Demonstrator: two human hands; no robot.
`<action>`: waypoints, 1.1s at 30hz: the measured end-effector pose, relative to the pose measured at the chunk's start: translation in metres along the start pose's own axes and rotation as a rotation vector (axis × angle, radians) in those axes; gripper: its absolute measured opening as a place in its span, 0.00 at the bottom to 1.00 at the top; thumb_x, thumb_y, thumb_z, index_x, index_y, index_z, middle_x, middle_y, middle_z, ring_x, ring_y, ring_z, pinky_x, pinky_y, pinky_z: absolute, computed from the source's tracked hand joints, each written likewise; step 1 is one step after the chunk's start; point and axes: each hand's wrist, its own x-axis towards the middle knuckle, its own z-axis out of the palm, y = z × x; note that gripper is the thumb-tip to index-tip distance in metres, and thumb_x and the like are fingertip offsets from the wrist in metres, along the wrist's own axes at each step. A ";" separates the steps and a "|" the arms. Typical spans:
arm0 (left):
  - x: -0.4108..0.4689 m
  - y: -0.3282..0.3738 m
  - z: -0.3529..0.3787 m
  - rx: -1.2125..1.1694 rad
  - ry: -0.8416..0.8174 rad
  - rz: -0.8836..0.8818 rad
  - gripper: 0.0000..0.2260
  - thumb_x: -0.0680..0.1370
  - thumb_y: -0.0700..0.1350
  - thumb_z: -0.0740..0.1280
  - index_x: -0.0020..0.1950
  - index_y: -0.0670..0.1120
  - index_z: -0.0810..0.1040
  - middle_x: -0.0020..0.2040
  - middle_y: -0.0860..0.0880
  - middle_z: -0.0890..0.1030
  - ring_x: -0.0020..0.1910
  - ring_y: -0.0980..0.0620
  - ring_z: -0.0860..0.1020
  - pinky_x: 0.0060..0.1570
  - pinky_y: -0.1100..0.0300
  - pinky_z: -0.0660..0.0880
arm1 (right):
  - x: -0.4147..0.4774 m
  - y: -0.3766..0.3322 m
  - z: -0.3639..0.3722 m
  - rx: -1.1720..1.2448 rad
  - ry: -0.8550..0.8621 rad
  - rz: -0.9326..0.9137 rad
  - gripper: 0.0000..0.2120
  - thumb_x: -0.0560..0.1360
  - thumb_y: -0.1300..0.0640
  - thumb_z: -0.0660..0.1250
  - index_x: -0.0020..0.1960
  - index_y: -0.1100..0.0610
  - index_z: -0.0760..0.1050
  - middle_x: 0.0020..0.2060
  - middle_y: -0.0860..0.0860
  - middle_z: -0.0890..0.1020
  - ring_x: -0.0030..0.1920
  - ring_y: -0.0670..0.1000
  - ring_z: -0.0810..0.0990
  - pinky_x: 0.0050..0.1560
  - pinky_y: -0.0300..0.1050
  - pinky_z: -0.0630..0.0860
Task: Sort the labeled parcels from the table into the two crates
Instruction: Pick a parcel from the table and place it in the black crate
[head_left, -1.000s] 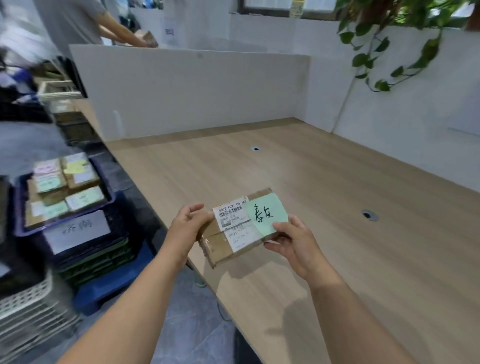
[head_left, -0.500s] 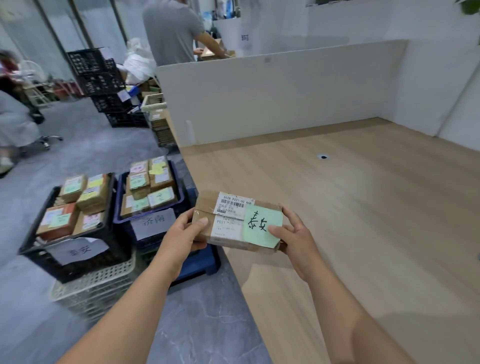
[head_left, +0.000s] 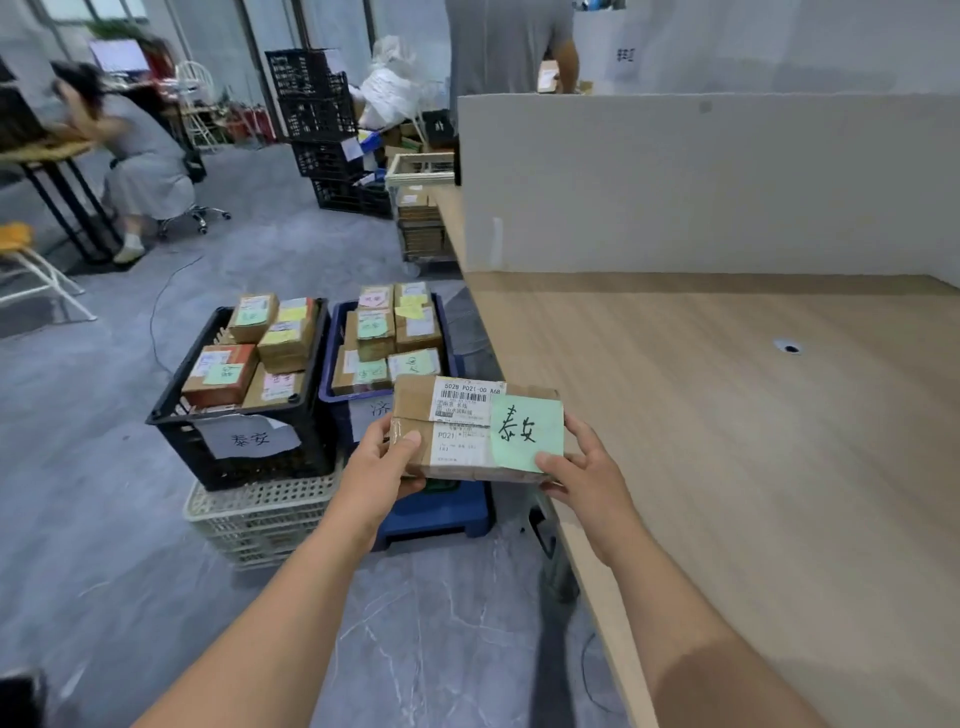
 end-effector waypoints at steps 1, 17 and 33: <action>0.007 0.002 -0.013 0.006 0.004 0.005 0.18 0.82 0.46 0.61 0.72 0.51 0.66 0.56 0.50 0.80 0.53 0.51 0.79 0.48 0.56 0.78 | 0.006 -0.004 0.014 -0.004 -0.014 0.004 0.27 0.76 0.64 0.67 0.66 0.40 0.66 0.50 0.50 0.84 0.51 0.51 0.82 0.55 0.48 0.79; 0.120 -0.007 -0.285 0.422 0.186 0.009 0.26 0.79 0.55 0.63 0.76 0.53 0.61 0.73 0.48 0.67 0.70 0.49 0.68 0.68 0.50 0.67 | 0.123 -0.007 0.274 -0.055 -0.143 0.067 0.24 0.75 0.64 0.69 0.67 0.45 0.71 0.51 0.47 0.84 0.55 0.55 0.82 0.54 0.51 0.79; 0.255 -0.034 -0.358 0.698 0.143 -0.061 0.32 0.77 0.53 0.66 0.78 0.51 0.55 0.75 0.51 0.64 0.73 0.51 0.63 0.69 0.54 0.65 | 0.256 0.038 0.386 -0.121 -0.215 0.236 0.27 0.76 0.63 0.69 0.72 0.48 0.67 0.57 0.50 0.81 0.57 0.54 0.80 0.60 0.56 0.77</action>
